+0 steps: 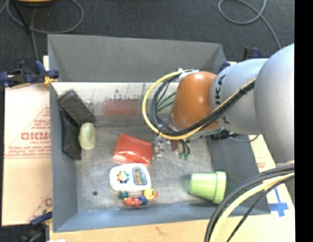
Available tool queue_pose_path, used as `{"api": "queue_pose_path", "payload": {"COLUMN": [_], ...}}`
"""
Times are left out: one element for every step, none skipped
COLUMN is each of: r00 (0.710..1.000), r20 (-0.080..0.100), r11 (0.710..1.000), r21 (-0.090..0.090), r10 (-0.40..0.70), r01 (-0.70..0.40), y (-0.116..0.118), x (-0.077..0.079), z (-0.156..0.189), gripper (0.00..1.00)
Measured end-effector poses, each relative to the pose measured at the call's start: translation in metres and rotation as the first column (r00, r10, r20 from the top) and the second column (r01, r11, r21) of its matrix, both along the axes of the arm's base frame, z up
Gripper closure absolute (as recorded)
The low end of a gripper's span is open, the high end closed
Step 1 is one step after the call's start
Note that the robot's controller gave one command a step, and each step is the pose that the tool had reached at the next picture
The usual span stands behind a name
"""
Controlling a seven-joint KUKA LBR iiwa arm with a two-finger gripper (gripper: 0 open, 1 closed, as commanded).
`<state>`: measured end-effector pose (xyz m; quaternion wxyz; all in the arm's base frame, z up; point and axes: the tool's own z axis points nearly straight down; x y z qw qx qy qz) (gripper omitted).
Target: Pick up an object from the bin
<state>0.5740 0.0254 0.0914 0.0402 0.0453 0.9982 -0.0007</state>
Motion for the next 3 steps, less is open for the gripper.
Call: {"api": "queue_pose_path", "payload": {"r00": [1.000, 0.995, 0.968], "r20": [-0.024, -0.079, -0.078], "r11": [1.000, 0.998, 0.970], "r21": [0.000, 0.004, 0.008], "r10": [0.003, -0.064, -0.240], "r01": [-0.003, 0.065, 0.241], "y": [0.003, 0.029, 0.024], "x": [-0.004, -0.027, 0.002], "z": [0.004, 0.028, 0.060], "gripper": [1.00, 1.00, 1.00]}}
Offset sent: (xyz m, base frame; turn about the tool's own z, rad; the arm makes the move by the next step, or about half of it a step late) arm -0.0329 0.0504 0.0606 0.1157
